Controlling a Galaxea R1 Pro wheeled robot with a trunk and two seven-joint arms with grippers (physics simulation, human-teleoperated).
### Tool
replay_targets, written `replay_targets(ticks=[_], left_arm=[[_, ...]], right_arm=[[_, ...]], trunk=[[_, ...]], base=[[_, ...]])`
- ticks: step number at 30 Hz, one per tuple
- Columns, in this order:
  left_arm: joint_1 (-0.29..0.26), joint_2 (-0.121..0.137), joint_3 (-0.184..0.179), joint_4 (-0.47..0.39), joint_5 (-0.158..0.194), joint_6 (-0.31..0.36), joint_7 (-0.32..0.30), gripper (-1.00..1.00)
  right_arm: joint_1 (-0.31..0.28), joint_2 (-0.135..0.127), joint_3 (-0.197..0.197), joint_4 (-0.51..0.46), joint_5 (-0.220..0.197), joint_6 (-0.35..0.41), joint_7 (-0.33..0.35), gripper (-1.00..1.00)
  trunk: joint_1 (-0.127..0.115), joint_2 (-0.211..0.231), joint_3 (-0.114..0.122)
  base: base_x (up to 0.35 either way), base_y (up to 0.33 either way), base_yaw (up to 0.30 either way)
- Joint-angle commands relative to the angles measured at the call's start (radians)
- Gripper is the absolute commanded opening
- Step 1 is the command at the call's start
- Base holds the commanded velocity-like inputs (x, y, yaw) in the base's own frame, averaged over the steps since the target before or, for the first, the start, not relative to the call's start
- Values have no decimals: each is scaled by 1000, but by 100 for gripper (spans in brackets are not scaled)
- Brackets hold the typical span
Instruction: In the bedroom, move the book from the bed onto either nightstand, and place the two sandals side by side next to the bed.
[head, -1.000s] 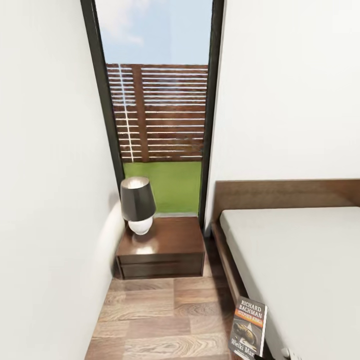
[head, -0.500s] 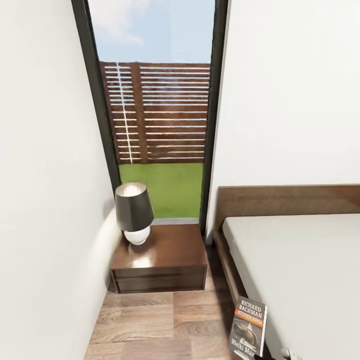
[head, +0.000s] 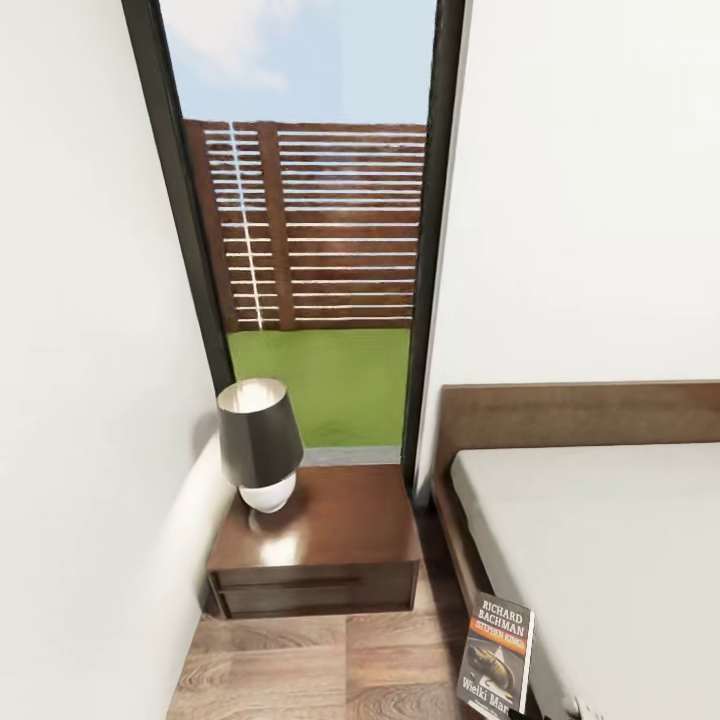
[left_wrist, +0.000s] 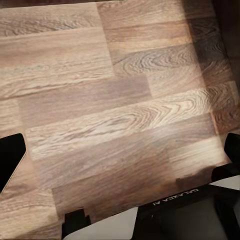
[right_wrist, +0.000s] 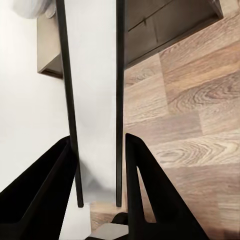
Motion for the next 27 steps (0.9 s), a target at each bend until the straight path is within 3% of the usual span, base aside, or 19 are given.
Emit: replay_targets(ticks=[1, 27], left_arm=[[-1, 0, 9, 0, -10, -4, -2, 100], [-1, 0, 9, 1, -10, -4, -2, 100]], right_arm=[[-1, 0, -3, -1, -9, 11, 3, -100], [-1, 0, -3, -1, -9, 11, 3, -100]], trunk=[[1, -1, -1], [1, -1, -1]], base=[[311, 0, 0], [322, 0, 0]])
